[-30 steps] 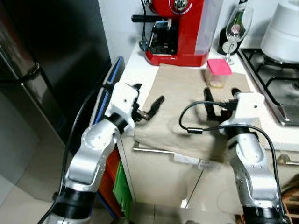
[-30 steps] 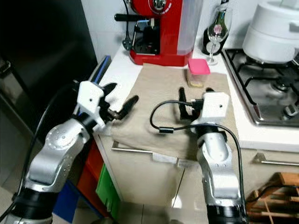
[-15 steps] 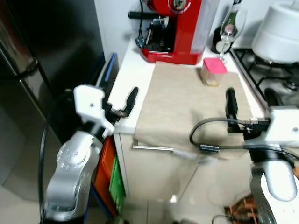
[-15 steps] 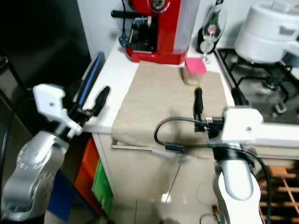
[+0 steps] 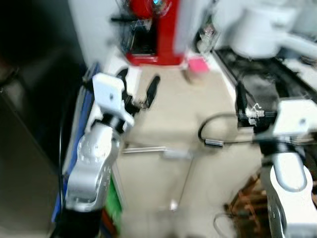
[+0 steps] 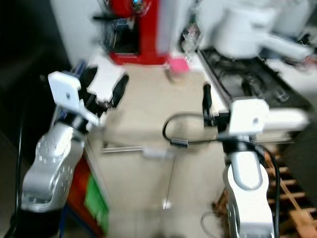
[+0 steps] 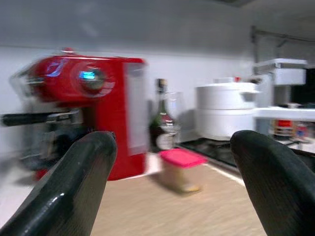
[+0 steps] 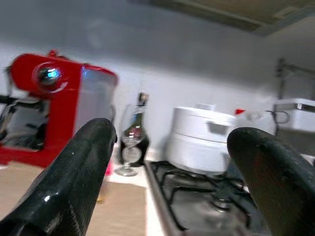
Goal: Restocking fridge
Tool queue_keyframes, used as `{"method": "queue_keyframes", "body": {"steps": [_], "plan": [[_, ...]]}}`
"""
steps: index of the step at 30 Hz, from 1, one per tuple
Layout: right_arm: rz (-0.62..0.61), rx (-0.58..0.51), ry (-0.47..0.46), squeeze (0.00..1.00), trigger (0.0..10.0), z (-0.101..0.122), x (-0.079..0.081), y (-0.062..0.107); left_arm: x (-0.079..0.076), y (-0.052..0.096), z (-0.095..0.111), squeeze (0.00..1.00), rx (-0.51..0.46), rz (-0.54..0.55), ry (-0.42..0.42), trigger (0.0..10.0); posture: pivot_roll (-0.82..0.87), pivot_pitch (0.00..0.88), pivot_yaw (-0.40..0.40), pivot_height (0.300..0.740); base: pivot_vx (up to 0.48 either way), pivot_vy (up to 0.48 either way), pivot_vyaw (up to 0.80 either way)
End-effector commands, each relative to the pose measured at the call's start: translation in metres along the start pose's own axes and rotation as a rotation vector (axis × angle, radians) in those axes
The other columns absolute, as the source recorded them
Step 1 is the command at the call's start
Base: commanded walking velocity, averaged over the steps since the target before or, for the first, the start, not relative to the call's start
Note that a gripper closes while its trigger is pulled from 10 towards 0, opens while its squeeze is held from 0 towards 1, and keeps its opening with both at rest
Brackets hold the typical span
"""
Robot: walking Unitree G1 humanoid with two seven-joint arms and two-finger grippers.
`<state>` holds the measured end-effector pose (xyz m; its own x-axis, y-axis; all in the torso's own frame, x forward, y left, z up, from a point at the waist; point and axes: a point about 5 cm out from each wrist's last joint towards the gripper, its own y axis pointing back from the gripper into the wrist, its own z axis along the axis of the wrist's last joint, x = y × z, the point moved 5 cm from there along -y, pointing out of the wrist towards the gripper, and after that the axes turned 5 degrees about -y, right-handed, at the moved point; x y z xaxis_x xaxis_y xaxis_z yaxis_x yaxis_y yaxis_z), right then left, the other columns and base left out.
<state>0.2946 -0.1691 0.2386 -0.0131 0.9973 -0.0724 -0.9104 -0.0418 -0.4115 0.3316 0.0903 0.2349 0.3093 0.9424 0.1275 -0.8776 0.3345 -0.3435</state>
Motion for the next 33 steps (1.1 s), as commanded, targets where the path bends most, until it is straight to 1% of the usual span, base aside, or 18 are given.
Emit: {"method": "queue_keyframes", "body": {"steps": [1, 2, 5, 7, 8, 9, 10, 11, 12, 14, 16, 18, 24, 25, 27, 29, 31, 33], "plan": [[0.009, 0.047, -0.022, 0.0, 10.0, -0.012, 0.001, -0.002, -0.001, -0.003, 0.0, 0.0, 0.001, 0.007, -0.012, 10.0, -0.14, 0.0, 0.04, 0.74, 0.0, 0.0, 0.0], [0.017, 0.054, -0.029, 0.0, 10.0, -0.015, 0.003, -0.005, 0.001, -0.004, 0.001, 0.0, -0.002, 0.018, -0.015, 10.0, -0.13, 0.0, 0.037, 0.74, 0.0, 0.0, 0.0], [0.028, 0.065, -0.043, 0.0, 10.0, -0.018, 0.005, -0.006, 0.001, -0.004, 0.001, 0.0, -0.004, 0.015, -0.007, 10.0, -0.13, 0.0, 0.033, 0.74, 0.0, 0.0, 0.0], [0.035, 0.064, -0.048, 0.0, 10.0, -0.018, 0.007, -0.006, 0.006, -0.003, 0.003, 0.0, -0.015, 0.043, 0.02, 10.0, -0.13, 0.0, 0.03, 0.74, 0.0, 0.0, 0.0], [0.035, 0.064, -0.048, 0.0, 10.0, -0.018, 0.007, -0.006, 0.006, -0.003, 0.003, 0.0, -0.015, 0.043, 0.02, 10.0, -0.13, 0.0, 0.03, 0.74, 0.0, 0.0, 0.0], [0.049, 0.065, -0.052, 0.0, 10.0, -0.019, 0.009, -0.007, 0.013, -0.001, 0.003, 0.0, -0.014, 0.084, 0.037, 10.0, -0.13, 0.0, 0.027, 0.74, 0.311, 0.364, 0.0], [0.06, 0.067, -0.056, 0.0, 10.0, -0.019, 0.011, -0.007, 0.016, -0.001, 0.002, 0.0, -0.009, 0.109, 0.039, 10.0, -0.13, 0.0, 0.024, 0.74, 0.319, 0.36, 0.0], [0.06, 0.067, -0.056, 0.0, 10.0, -0.019, 0.011, -0.007, 0.016, -0.001, 0.002, 0.0, -0.009, 0.109, 0.039, 10.0, -0.13, 0.0, 0.024, 0.74, 0.319, 0.36, 0.0], [0.08, 0.068, -0.067, 0.0, 10.0, -0.02, 0.014, -0.009, 0.019, 0.0, 0.001, 0.0, -0.007, 0.138, 0.047, 10.0, -0.13, 0.0, 0.024, 0.74, 0.319, 0.36, 0.0], [0.085, 0.068, -0.071, 0.0, 10.0, -0.02, 0.015, -0.01, 0.019, 0.0, 0.001, 0.0, -0.008, 0.144, 0.052, 10.0, -0.13, 0.0, 0.024, 0.74, 0.319, 0.36, 0.0], [0.099, 0.07, -0.075, 0.0, 10.0, -0.02, 0.015, -0.013, 0.014, -0.003, 0.001, 0.0, -0.001, 0.125, 0.026, 10.0, -0.13, 0.0, 0.014, 0.74, 0.343, 0.336, 0.0], [0.101, 0.071, -0.074, 0.0, 10.0, -0.021, 0.015, -0.014, 0.013, -0.004, 0.0, 0.0, 0.001, 0.115, 0.019, 10.0, -0.13, 0.0, 0.014, 0.74, 0.388, 0.279, 0.0], [0.103, 0.073, -0.069, 0.0, 10.0, -0.021, 0.014, -0.016, 0.008, -0.008, 0.002, 0.0, -0.003, 0.08, -0.003, 10.0, -0.13, 0.0, 0.016, 0.74, 0.444, 0.0, 0.0], [0.099, 0.074, -0.069, 0.0, 10.0, -0.022, 0.014, -0.017, 0.004, -0.009, 0.003, 0.0, -0.007, 0.052, -0.021, 10.0, -0.13, 0.0, 0.016, 0.74, 0.461, 0.0, 0.0], [0.1, 0.075, -0.068, 0.0, 10.0, -0.022, 0.014, -0.017, 0.001, -0.01, 0.004, 0.0, -0.009, 0.037, -0.049, 10.0, -0.13, 0.0, 0.016, 0.74, 0.48, 0.0, 0.0], [0.098, 0.074, -0.069, 0.0, 10.0, -0.022, 0.014, -0.017, -0.003, -0.012, 0.003, 0.0, -0.004, 0.008, -0.058, 10.0, -0.13, 0.0, 0.02, 0.74, 0.48, 0.0, 0.0], [0.097, 0.074, -0.069, 0.0, 10.0, -0.023, 0.014, -0.017, -0.006, -0.013, 0.002, 0.0, -0.001, -0.008, -0.051, 10.0, -0.13, 0.0, 0.023, 0.74, 0.48, 0.0, 0.0], [0.095, 0.074, -0.07, 0.0, 10.0, -0.023, 0.014, -0.017, -0.009, -0.014, -0.002, 0.0, 0.02, -0.017, -0.079, 10.0, -0.13, 0.0, 0.023, 0.74, 0.24, 0.0, 0.0]]}}
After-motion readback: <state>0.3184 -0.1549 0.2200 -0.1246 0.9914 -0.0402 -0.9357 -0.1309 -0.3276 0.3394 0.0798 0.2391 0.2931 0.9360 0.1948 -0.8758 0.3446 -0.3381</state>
